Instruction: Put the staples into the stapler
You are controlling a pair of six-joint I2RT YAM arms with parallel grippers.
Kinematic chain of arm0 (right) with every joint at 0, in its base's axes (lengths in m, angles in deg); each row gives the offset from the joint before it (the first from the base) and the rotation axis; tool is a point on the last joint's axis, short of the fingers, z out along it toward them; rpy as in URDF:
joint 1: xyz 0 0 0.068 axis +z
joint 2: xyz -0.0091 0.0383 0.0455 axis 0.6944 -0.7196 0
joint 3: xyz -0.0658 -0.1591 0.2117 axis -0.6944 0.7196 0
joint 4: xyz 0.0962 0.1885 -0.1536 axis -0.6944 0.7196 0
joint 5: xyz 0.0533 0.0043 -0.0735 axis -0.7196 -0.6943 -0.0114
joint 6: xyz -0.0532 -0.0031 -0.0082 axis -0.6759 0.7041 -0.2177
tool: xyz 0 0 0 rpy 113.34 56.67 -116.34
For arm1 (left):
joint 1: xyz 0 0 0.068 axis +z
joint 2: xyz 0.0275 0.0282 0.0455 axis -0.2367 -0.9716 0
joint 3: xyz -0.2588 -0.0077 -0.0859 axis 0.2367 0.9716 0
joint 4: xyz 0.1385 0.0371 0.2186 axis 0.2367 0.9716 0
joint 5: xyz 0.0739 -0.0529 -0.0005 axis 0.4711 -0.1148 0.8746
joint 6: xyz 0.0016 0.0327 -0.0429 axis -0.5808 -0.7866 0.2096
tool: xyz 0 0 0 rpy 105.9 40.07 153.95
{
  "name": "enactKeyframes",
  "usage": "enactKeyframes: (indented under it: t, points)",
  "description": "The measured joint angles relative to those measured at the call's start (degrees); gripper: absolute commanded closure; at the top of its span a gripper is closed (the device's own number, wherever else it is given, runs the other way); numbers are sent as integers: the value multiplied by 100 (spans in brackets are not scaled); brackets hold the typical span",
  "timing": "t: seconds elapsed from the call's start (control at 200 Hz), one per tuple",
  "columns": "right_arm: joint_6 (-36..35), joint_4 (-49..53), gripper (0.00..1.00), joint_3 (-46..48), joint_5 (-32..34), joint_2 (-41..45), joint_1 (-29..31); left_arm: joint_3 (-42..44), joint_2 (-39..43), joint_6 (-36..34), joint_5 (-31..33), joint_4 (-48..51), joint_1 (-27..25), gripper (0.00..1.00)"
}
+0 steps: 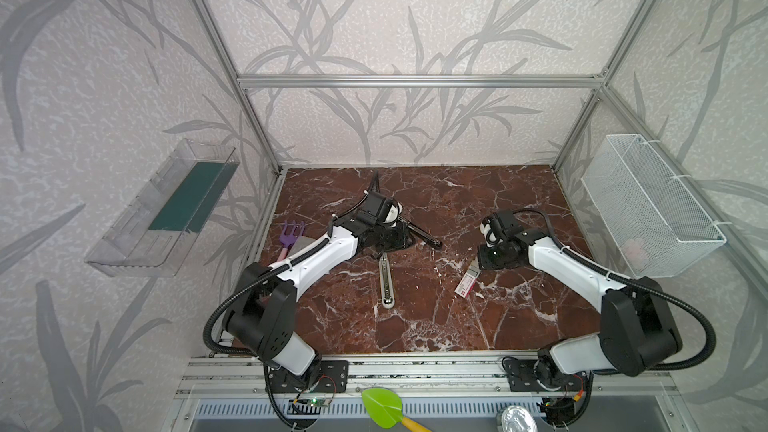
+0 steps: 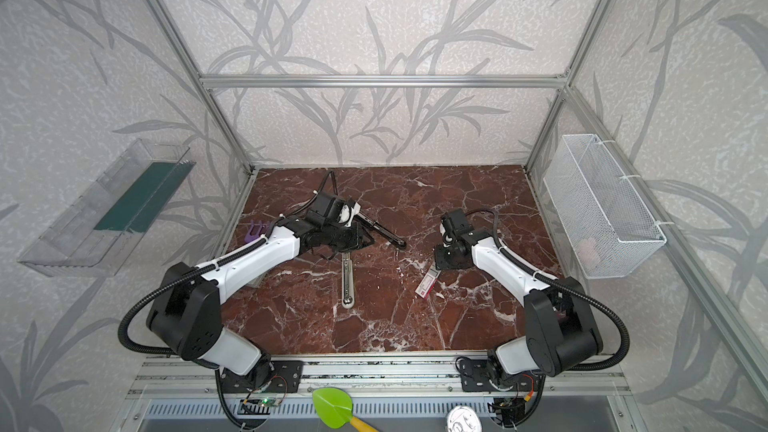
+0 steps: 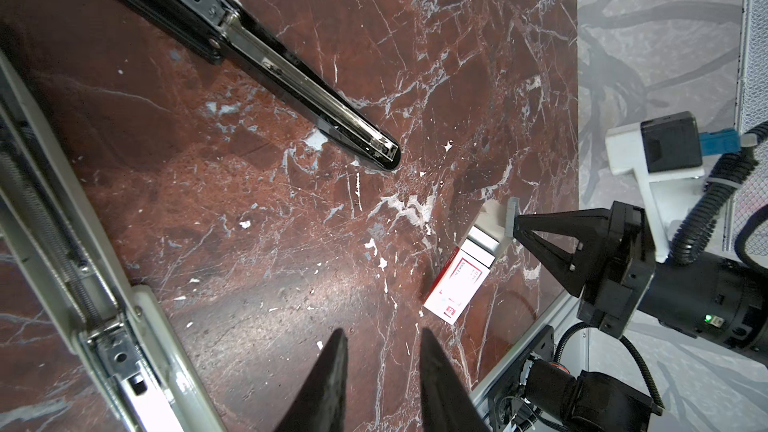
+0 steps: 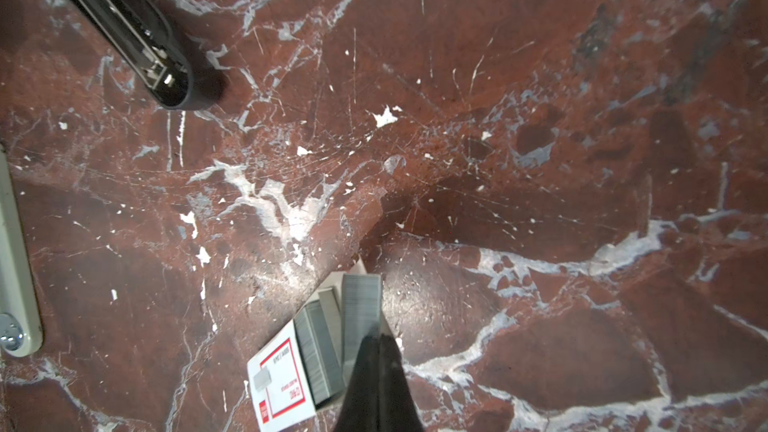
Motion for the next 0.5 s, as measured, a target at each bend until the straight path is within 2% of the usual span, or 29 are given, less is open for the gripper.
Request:
enactKeyframes:
  t: [0.42, 0.5]
  points:
    - [-7, -474, 98, 262, -2, -706, 0, 66, -4, 35, -26, 13, 4, 69]
    - [-7, -568, 94, 262, -20, -822, 0, 66, -13, 35, -37, 13, 4, 69]
